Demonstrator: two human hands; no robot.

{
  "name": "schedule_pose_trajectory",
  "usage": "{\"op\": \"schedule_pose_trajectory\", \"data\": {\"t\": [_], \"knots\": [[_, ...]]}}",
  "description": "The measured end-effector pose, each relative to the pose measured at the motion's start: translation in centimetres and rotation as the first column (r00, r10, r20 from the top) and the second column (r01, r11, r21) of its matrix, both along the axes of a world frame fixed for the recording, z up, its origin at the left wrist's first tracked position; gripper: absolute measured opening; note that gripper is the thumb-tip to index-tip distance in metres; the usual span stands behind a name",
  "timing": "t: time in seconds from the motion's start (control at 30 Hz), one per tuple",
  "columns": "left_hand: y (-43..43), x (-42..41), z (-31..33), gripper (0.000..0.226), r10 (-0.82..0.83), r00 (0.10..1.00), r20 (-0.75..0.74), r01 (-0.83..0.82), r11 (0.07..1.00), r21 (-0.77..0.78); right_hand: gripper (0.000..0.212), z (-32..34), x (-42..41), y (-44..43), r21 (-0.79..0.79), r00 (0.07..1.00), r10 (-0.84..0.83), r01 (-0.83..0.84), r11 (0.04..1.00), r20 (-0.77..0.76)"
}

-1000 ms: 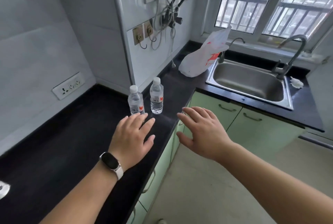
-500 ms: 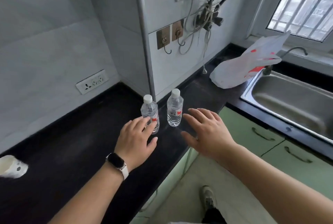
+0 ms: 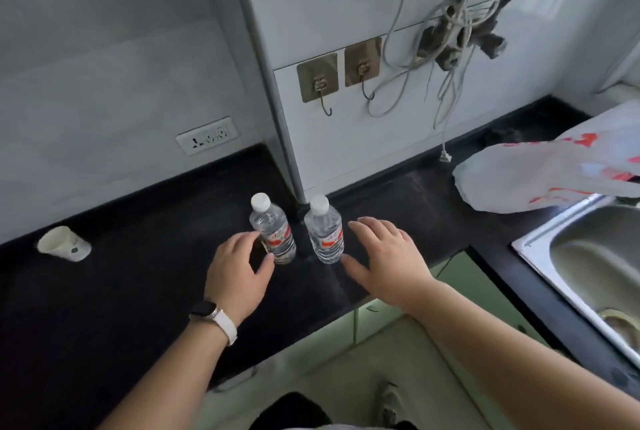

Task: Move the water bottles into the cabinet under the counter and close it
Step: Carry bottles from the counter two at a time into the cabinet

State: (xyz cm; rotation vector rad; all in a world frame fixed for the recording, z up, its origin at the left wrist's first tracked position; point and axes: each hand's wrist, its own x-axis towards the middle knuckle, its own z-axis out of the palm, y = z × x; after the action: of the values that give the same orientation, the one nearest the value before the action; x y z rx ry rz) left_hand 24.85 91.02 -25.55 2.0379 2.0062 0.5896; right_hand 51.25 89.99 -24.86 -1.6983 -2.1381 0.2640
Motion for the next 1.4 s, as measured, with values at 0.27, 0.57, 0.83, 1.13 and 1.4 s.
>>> {"op": "schedule_pose_trajectory", "data": {"t": [0.27, 0.57, 0.83, 1.13, 1.4], "knots": [[1.4, 1.0, -2.0, 0.061, 0.291, 0.9, 0.324, -0.233, 0.951, -0.205, 0.072, -1.3, -0.6, 4.2, -0.3, 0.97, -0.031, -0.044, 0.953, -0.24], [5.1, 0.8, -5.0, 0.063, 0.332, 0.741, 0.583, -0.185, 0.936, -0.299, 0.087, -2.9, -2.2, 8.1, -0.506, 0.911, -0.147, -0.076, 0.859, -0.386], [6.9, 0.1, -6.4, 0.06, 0.272, 0.642, 0.717, -0.096, 0.956, -0.277, 0.081, -3.9, -3.9, 9.5, -0.569, 0.873, -0.234, -0.058, 0.82, -0.427], [8.0, -0.6, -7.1, 0.061, 0.255, 0.53, 0.809, -0.061, 0.963, -0.263, 0.074, -4.7, -4.4, 10.4, -0.581, 0.85, -0.276, -0.043, 0.812, -0.448], [6.8, 0.2, -5.8, 0.056, 0.299, 0.529, 0.794, -0.138, 0.954, -0.268, 0.066, -4.9, -4.3, 11.2, -0.565, 0.814, -0.281, -0.069, 0.822, -0.508]]}}
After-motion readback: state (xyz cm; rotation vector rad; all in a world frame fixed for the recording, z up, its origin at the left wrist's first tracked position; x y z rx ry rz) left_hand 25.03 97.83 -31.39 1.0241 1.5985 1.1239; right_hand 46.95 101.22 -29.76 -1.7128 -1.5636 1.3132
